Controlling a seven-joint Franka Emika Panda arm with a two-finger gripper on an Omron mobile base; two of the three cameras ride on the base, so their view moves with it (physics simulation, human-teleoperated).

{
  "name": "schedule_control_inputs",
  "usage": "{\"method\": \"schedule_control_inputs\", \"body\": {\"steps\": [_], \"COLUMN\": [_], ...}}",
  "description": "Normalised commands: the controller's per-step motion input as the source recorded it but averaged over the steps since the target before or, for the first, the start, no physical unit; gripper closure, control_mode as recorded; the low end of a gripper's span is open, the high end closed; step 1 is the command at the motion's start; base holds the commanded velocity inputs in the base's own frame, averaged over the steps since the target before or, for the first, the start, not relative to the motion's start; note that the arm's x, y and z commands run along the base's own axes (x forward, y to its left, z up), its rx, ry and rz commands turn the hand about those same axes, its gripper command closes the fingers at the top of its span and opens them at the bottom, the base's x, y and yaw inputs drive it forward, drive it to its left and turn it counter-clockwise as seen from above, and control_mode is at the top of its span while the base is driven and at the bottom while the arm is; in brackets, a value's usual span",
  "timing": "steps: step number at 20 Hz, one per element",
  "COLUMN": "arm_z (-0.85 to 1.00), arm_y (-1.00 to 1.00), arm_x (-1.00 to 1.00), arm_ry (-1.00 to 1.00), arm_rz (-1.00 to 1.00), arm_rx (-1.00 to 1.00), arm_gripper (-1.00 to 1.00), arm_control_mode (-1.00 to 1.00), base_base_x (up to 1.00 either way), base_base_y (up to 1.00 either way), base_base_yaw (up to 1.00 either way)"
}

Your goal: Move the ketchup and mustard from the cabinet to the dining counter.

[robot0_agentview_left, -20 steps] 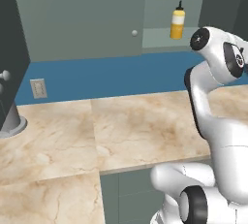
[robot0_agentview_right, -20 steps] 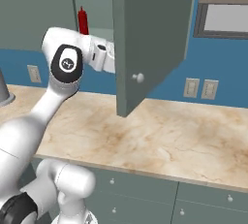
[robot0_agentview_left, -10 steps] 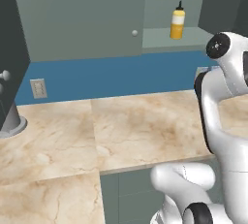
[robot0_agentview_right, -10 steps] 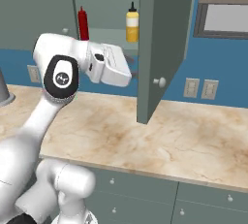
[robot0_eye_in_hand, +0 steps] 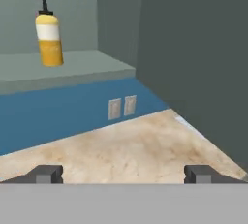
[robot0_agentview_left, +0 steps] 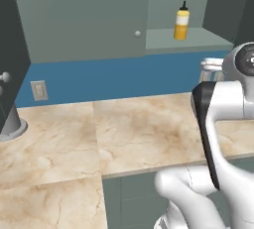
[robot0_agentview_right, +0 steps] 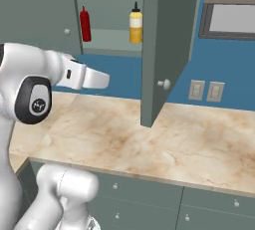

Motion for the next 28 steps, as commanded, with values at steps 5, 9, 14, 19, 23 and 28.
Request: {"method": "schedule_control_inputs", "body": {"steps": [5,9,14,19,23,28], "arm_z": [0.27,0.37,0.28,0.12,0.01,0.00], "arm_y": [1.00,0.81,0.67,0.45,0.20,0.18], "arm_x": [0.00,0.04,0.36,0.64,0.81,0.91], "arm_ry": [0.20,0.03,0.00,0.02,0.05,0.06], "arm_rz": [0.46,0.08,-0.02,-0.01,0.00,0.00], "arm_rx": [0.08,0.06,0.00,0.03,0.12,0.09], "arm_gripper": [-1.00,-1.00,-1.00,-1.00,-1.00,-1.00], "arm_control_mode": [-1.00,-1.00,-1.00,-1.00,-1.00,-1.00], "base_base_x": [0.00,0.00,0.00,0.00,0.00,0.00], "base_base_y": [0.00,0.00,0.00,0.00,0.00,0.00], "base_base_yaw": [0.00,0.00,0.00,0.00,0.00,0.00]}}
